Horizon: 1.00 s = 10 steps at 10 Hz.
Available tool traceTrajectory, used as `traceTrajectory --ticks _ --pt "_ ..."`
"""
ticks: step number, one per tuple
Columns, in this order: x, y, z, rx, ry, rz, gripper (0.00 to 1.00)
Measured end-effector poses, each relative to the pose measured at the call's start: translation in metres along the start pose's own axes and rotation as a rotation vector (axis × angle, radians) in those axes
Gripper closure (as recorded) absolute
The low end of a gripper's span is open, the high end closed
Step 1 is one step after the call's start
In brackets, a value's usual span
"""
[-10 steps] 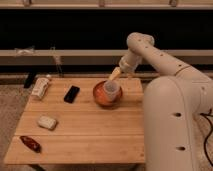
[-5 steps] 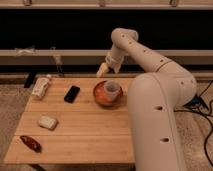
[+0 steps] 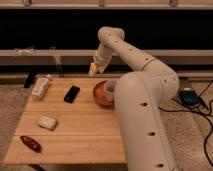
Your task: Push the eraser across the table
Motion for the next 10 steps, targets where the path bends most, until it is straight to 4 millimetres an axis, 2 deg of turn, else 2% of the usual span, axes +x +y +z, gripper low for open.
traceTrajectory --ticks 1,4,8,10 --pt "-0.005 0.009 0.010 -0.008 0.019 -0.032 0.73" --pt "-0.020 0.028 0.034 0.010 0.050 -0.110 0.98" --pt "-0.045 0.056 0.085 0.055 0.092 -0.207 1.00" --pt "-0.052 0.058 0.110 0.077 0.104 -0.228 1.00"
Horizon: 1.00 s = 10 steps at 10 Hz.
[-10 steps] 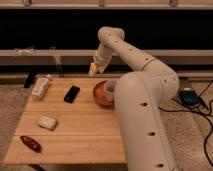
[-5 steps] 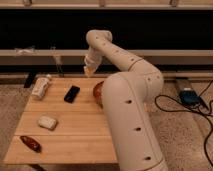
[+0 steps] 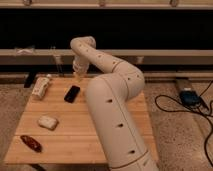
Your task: Push the eraser across the table
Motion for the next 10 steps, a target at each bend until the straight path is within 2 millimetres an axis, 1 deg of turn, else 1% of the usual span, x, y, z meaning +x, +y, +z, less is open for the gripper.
traceTrajectory --ticks 1,2,5,6,9,10 --pt "-0.006 -0.001 0.011 0.015 0.004 -0.012 1.00" --pt "-0.011 0.001 0.016 0.019 0.004 -0.022 1.00" --pt "-0.021 -0.006 0.023 0.038 0.001 -0.035 1.00" --pt "-0.024 -0.005 0.026 0.039 0.002 -0.041 1.00" --pt "-0.026 -0.010 0.029 0.047 0.004 -0.048 1.00" --pt "-0.029 -0.011 0.033 0.051 0.007 -0.059 1.00"
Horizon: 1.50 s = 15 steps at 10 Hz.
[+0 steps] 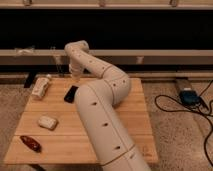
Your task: Push the eraser across the table
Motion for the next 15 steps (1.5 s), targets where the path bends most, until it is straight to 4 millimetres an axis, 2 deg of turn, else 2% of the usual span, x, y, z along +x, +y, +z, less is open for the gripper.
traceTrajectory --ticks 2,4,6,9,13,15 --pt "-0.018 0.009 0.025 -0.002 0.009 -0.046 1.00" --pt "-0.015 0.011 0.030 -0.003 0.024 -0.068 1.00" --pt "-0.018 0.027 0.032 -0.017 0.019 -0.102 1.00" --pt "-0.004 0.048 0.023 -0.038 0.015 -0.142 1.00" --pt "0.004 0.091 0.015 -0.079 0.011 -0.213 1.00" --pt "0.007 0.101 -0.001 -0.093 -0.009 -0.241 1.00"
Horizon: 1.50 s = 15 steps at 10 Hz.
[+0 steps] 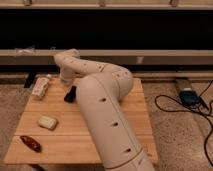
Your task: Push the eraser across the table
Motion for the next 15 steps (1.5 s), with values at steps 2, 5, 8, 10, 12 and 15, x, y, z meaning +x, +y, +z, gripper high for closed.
traceTrajectory --ticks 2,5,8,10,12,15 --pt "0.0031 0.0026 -0.0153 -0.003 -0.014 -0.010 1.00" --pt "0.0012 0.0044 -0.0145 -0.006 -0.013 -0.013 0.82" --pt "0.0029 0.0031 -0.0150 -0.005 -0.013 -0.011 0.53" --pt "0.0021 0.0036 -0.0149 -0.005 -0.014 -0.012 0.32" --pt "0.0025 0.0033 -0.0150 -0.005 -0.014 -0.011 0.20" --pt "0.0024 0.0033 -0.0149 -0.005 -0.014 -0.011 0.20"
